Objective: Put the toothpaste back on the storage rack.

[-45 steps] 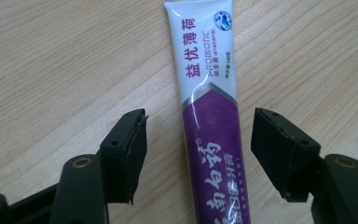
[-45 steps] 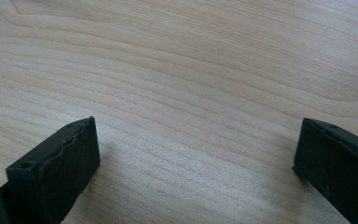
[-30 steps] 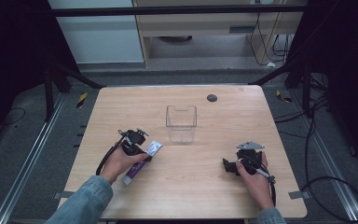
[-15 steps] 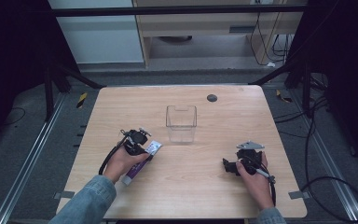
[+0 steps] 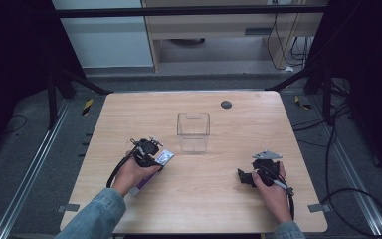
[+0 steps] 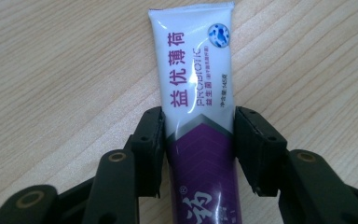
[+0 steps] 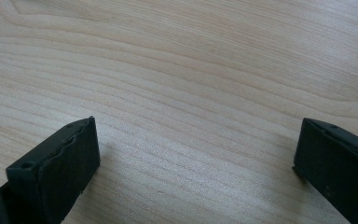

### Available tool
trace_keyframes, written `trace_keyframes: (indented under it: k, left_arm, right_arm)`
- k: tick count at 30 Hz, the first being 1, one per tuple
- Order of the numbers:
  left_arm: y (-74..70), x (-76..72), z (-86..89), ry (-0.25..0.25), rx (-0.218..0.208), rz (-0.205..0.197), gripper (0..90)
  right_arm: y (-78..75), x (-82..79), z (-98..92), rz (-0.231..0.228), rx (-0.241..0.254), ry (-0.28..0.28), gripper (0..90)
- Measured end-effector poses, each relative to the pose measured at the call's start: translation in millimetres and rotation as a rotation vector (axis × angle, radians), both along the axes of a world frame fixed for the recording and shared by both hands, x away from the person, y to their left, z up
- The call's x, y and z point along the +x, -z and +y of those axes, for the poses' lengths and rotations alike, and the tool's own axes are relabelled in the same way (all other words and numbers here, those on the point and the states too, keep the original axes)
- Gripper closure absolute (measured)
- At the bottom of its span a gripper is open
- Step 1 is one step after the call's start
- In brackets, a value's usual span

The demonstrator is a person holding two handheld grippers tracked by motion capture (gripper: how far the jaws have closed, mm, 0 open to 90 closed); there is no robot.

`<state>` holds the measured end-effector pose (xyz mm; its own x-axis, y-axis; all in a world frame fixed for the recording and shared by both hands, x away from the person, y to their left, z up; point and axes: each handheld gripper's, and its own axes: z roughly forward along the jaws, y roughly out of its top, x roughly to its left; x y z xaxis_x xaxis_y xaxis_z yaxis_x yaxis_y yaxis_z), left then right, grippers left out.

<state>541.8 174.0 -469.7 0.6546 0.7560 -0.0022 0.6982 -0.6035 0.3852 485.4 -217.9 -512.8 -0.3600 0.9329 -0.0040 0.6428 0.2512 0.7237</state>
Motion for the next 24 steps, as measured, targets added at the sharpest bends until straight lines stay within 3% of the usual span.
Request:
trace_keyframes:
  k: [6,12,24]
  left_arm:
    - [-1.1,-1.5,-3.9,0.026,0.02,0.001,61.2]
    - [-6.3,-2.0,-1.3,0.045,-0.001,0.004,75.3]
    - [-10.0,-6.5,6.8,0.056,-0.03,-0.005,78.3]
  right_arm:
    - [0.0,0.0,0.0,0.0,0.0,0.0,0.3]
    - [0.0,0.0,0.0,0.0,0.0,0.0,0.3]
    - [0.0,0.0,0.0,0.001,0.0,0.0,0.3]
